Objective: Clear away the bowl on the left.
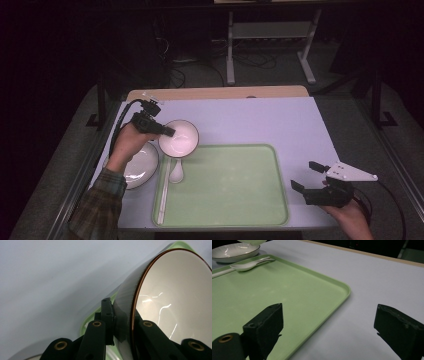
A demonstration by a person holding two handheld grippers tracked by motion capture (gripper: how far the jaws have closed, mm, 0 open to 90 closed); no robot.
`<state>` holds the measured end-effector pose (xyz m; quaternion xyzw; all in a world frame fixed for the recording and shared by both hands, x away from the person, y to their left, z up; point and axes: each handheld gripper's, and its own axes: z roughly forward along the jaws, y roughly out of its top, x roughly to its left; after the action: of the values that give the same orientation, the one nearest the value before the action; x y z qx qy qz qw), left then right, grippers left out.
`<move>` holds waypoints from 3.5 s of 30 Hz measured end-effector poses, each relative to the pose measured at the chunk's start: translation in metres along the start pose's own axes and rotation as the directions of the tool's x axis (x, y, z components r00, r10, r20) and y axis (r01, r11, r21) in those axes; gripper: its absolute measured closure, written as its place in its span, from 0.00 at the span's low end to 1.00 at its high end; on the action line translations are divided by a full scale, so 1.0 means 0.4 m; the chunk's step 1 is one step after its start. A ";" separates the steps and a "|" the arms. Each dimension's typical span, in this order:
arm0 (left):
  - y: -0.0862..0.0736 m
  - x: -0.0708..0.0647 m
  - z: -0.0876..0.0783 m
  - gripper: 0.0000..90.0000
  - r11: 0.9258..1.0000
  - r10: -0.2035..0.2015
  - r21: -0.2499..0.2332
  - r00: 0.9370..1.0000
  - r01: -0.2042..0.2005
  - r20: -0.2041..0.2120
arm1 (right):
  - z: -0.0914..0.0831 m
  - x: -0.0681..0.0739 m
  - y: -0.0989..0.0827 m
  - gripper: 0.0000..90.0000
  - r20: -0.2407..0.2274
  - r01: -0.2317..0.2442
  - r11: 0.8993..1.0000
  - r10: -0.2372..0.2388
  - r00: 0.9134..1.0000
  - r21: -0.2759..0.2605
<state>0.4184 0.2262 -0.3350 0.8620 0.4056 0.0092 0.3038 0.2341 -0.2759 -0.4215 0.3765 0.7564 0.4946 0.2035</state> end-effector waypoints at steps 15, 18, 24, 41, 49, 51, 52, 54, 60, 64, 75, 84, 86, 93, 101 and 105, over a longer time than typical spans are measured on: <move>0.089 -0.086 0.109 0.91 0.997 0.062 0.031 0.996 -0.064 0.066 | -0.005 -0.001 0.001 0.09 -0.004 -0.007 1.000 0.007 1.000 -0.016; 0.099 -0.100 0.129 0.91 0.997 0.069 0.035 0.995 -0.072 0.077 | -0.006 -0.003 0.000 0.09 -0.003 -0.011 1.000 0.011 1.000 -0.015; 0.122 -0.128 0.179 0.91 0.994 0.082 0.057 0.992 -0.088 0.098 | -0.004 -0.001 0.002 0.09 -0.010 -0.009 1.000 0.009 1.000 -0.018; 0.175 -0.205 0.324 0.91 0.988 0.094 0.104 0.983 -0.111 0.157 | -0.003 0.000 0.001 0.09 -0.016 -0.007 1.000 0.007 1.000 -0.019; 0.182 -0.230 0.370 0.90 0.986 0.096 0.116 0.981 -0.117 0.171 | -0.003 -0.001 0.001 0.09 -0.019 -0.007 1.000 0.007 1.000 -0.021; 0.182 -0.232 0.380 0.90 0.986 0.095 0.118 0.981 -0.116 0.171 | -0.004 -0.001 0.001 0.09 -0.017 -0.008 1.000 0.008 1.000 -0.021; 0.181 -0.233 0.386 0.90 0.986 0.095 0.121 0.981 -0.116 0.166 | -0.005 -0.001 0.001 0.09 -0.017 -0.007 1.000 0.007 1.000 -0.022; 0.180 -0.232 0.394 0.89 0.986 0.092 0.120 0.983 -0.112 0.157 | -0.005 -0.001 0.001 0.09 -0.017 -0.008 1.000 0.007 1.000 -0.022; 0.181 -0.224 0.407 0.90 0.989 0.080 0.115 0.985 -0.098 0.153 | -0.005 0.000 0.002 0.09 -0.018 -0.007 1.000 0.006 1.000 -0.024; 0.179 -0.219 0.416 0.89 0.988 0.084 0.114 0.986 -0.101 0.148 | -0.005 -0.002 0.001 0.09 -0.018 -0.007 1.000 0.006 1.000 -0.023; 0.174 -0.215 0.392 0.61 0.986 0.134 0.081 0.981 -0.147 0.139 | -0.006 -0.001 0.002 0.09 -0.018 -0.007 1.000 0.006 1.000 -0.023; 0.158 -0.205 0.322 0.33 0.982 0.184 0.008 0.972 -0.187 0.143 | -0.006 -0.002 0.001 0.09 -0.015 -0.008 1.000 0.008 1.000 -0.021; 0.152 -0.203 0.303 0.30 0.981 0.191 -0.002 0.972 -0.193 0.138 | -0.005 -0.002 0.001 0.09 -0.014 -0.008 1.000 0.007 1.000 -0.021; 0.122 -0.178 0.234 0.28 0.984 0.177 -0.053 0.976 -0.172 0.124 | -0.006 -0.002 0.001 0.09 -0.013 -0.008 1.000 0.008 1.000 -0.021; 0.074 -0.136 0.158 0.28 0.986 0.145 -0.091 0.985 -0.136 0.090 | -0.006 -0.001 0.001 0.09 -0.011 -0.008 1.000 0.008 1.000 -0.019; 0.040 -0.109 0.125 0.28 0.988 0.126 -0.101 0.990 -0.119 0.066 | -0.005 -0.001 0.001 0.09 -0.011 -0.007 1.000 0.007 1.000 -0.020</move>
<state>0.4135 0.1617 -0.3573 0.8693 0.3396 0.0163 0.3588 0.2330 -0.2775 -0.4204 0.3745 0.7513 0.5049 0.2012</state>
